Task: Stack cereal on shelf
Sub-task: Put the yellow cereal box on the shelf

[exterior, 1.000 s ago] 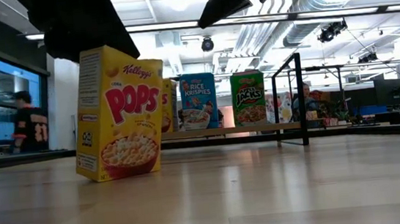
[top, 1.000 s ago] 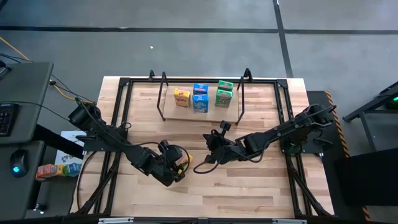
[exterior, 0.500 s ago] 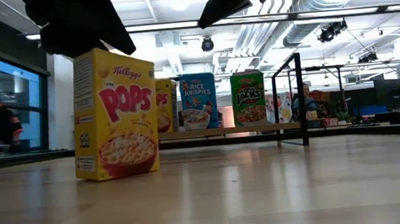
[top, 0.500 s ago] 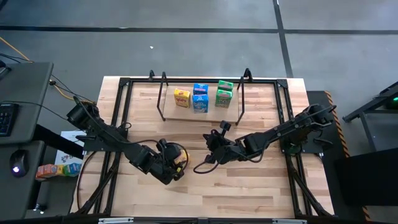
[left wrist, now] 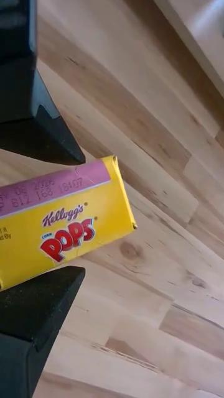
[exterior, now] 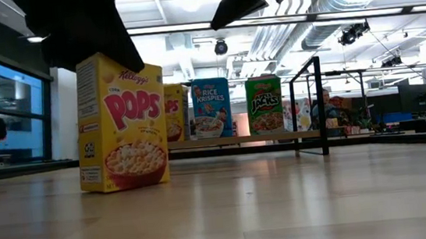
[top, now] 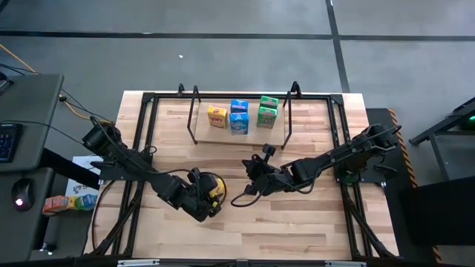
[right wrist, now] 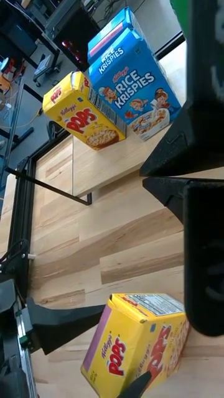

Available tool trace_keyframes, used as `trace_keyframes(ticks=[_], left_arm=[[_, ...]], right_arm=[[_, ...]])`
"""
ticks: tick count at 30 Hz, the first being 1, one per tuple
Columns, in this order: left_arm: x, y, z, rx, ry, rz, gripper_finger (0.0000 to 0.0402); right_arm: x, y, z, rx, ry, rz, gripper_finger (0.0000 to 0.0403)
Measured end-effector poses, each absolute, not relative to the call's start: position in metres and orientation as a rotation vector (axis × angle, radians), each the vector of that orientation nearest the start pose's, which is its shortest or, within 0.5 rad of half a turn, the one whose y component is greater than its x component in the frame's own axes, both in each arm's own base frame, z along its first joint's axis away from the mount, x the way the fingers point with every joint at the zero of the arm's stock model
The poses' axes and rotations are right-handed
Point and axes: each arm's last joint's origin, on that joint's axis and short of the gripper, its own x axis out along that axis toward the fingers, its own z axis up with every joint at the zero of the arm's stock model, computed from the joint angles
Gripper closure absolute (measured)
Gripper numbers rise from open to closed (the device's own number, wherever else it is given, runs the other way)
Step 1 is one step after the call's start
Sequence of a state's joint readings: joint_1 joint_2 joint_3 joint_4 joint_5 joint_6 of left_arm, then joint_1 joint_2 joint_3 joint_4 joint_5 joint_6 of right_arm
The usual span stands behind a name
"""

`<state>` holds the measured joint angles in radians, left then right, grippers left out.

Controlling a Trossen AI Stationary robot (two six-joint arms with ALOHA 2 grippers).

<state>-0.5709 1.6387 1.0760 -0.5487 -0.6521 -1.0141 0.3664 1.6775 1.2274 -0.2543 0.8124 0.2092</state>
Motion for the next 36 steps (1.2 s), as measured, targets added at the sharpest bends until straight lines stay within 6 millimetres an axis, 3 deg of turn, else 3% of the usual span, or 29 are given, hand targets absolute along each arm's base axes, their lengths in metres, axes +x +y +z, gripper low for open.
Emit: trace_keyframes(ticks=[11,23,29,36], left_arm=[[0.276,-0.156,0.205,-0.250,0.758,0.489,0.0134],[0.275,-0.155,0.208,-0.175,0.775,0.451,0.0244],[0.264,-0.139,0.237,0.011,0.777,0.384,0.0275],[0.240,-0.091,0.289,0.232,0.714,0.414,0.0279]], right_arm=[[0.345,0.110,0.257,-0.193,0.536,-0.484,0.0402],[0.345,0.110,0.257,-0.193,0.536,-0.484,0.0402],[0.345,0.110,0.257,-0.193,0.536,-0.484,0.0402],[0.345,0.110,0.257,-0.192,0.536,-0.484,0.0402]])
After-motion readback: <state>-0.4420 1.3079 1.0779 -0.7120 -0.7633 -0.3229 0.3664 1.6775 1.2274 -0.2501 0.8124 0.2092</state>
